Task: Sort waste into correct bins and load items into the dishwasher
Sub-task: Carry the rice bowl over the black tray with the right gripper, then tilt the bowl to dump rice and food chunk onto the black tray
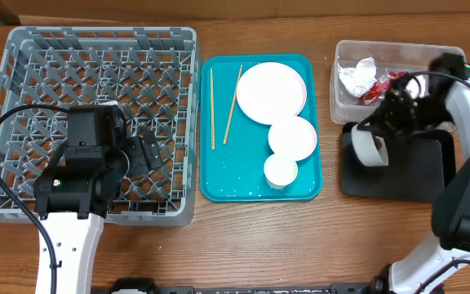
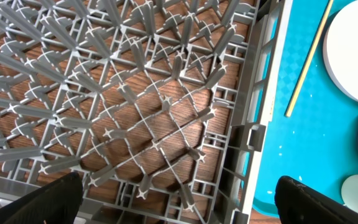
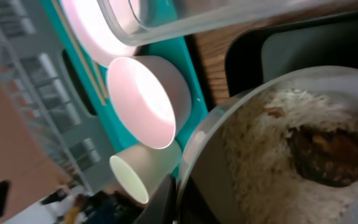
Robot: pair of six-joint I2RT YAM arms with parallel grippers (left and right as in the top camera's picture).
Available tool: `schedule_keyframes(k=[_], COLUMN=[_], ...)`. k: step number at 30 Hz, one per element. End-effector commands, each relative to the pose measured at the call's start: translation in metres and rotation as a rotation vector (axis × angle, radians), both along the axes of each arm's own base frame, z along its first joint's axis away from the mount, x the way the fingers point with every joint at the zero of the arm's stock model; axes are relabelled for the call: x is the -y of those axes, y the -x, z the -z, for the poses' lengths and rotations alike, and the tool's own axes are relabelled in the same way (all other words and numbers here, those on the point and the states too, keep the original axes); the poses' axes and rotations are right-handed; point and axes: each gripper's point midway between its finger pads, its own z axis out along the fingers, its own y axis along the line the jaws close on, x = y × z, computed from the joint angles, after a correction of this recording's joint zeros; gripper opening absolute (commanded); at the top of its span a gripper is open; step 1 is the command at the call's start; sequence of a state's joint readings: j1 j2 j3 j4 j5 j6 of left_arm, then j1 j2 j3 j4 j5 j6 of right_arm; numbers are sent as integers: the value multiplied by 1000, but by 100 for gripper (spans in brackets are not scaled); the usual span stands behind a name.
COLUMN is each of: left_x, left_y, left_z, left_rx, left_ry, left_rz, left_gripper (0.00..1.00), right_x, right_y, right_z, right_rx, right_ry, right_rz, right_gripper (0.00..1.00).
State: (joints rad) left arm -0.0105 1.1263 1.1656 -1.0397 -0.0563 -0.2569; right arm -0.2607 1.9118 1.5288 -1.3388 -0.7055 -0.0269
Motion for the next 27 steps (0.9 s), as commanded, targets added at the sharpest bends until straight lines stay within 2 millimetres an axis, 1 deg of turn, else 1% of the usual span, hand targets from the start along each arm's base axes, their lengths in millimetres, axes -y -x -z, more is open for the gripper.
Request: schedule_keyframes(k=[1, 11, 18, 22, 24, 27], left_x=[1, 1, 3, 3, 3, 3], left_y=[-3, -3, -3, -3, -3, -3], left_z=[-8, -8, -8, -8, -8, -8], left_rx=[24, 23, 23, 24, 24, 24], left_ry=[15, 18, 28, 28, 28, 28], left_rz=[-9, -7, -1, -1, -1, -1], left_gripper=[100, 100, 100, 100, 100, 100], right_x=[1, 32, 50, 57, 60, 61], right_y=[0, 3, 4, 3, 2, 0], right_z=[-31, -50, -61, -70, -79, -85], right_rx=[170, 254, 295, 311, 325, 341], right_ry=[-207, -457, -584, -638, -692, -721], right_rz=[5, 194, 307, 349, 379, 388], right_gripper=[4, 4, 4, 4, 4, 4])
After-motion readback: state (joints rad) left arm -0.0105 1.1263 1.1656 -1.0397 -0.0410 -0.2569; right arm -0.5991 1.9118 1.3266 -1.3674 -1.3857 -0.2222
